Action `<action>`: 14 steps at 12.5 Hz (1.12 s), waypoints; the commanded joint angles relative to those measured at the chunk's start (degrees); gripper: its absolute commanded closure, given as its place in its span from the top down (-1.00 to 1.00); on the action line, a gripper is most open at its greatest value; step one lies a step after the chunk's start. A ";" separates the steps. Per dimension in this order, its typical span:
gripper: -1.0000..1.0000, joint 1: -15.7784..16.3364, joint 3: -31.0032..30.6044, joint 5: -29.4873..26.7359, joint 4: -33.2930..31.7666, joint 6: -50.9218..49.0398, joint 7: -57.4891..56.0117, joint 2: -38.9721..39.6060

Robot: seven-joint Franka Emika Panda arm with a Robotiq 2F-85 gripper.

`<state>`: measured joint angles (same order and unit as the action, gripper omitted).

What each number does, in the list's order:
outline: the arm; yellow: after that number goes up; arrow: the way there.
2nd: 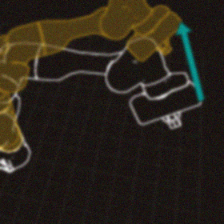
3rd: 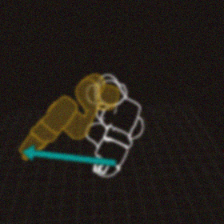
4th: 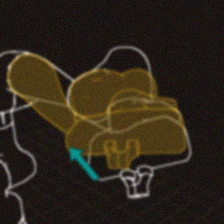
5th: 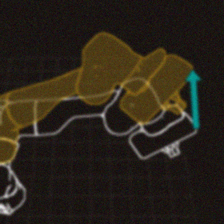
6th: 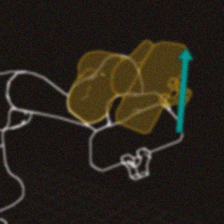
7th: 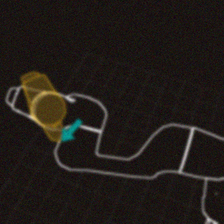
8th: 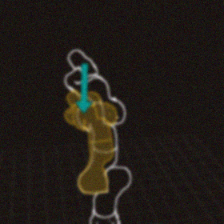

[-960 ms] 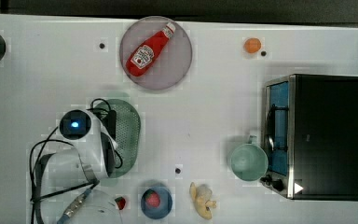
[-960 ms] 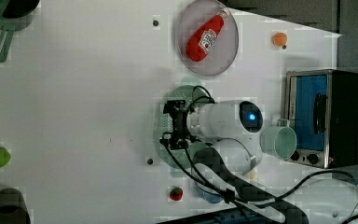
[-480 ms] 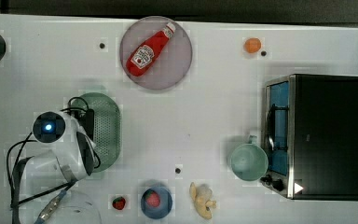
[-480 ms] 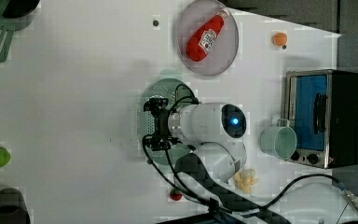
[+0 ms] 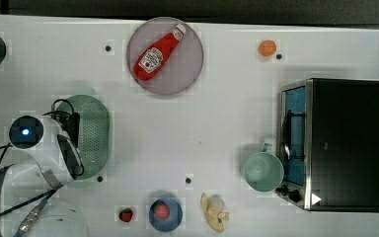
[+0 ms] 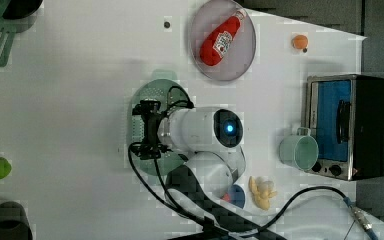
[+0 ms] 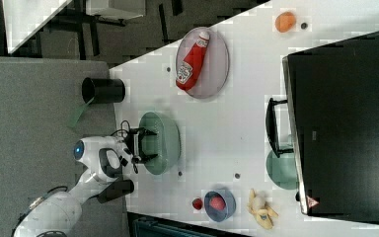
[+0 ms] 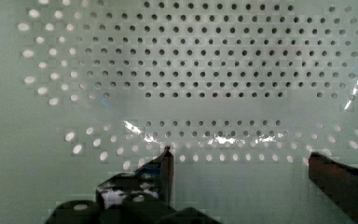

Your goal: Drag strainer right to left.

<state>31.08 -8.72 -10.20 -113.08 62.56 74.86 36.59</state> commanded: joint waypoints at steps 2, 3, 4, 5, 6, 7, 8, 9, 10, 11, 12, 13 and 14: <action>1.00 3.34 -0.93 0.36 3.78 0.30 2.78 2.69; 1.00 3.68 -0.99 0.36 4.68 0.31 2.77 3.26; 1.00 3.82 -0.83 0.37 4.93 0.28 2.76 3.35; 1.00 3.81 -0.61 0.39 4.90 0.05 2.79 3.17; 1.00 3.77 -0.33 0.53 4.73 -1.06 2.70 2.62; 1.00 3.78 0.44 1.19 4.29 -3.77 1.42 1.35; 1.00 3.77 1.61 2.41 3.60 -7.38 -0.97 -0.91; 1.00 3.73 3.00 3.23 3.09 -10.72 -3.86 -3.96; 1.00 3.57 4.28 3.24 3.02 -14.04 -7.09 -7.33; 1.00 3.34 5.76 3.24 3.04 -17.28 -10.75 -10.97; 1.00 3.06 7.81 3.25 3.08 -20.58 -14.56 -14.90; 1.00 2.73 10.42 3.31 3.10 -24.01 -18.53 -18.81; 1.00 2.41 13.56 3.70 3.15 -27.52 -23.32 -22.67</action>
<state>36.84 1.31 -6.15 -112.97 34.13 61.04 21.57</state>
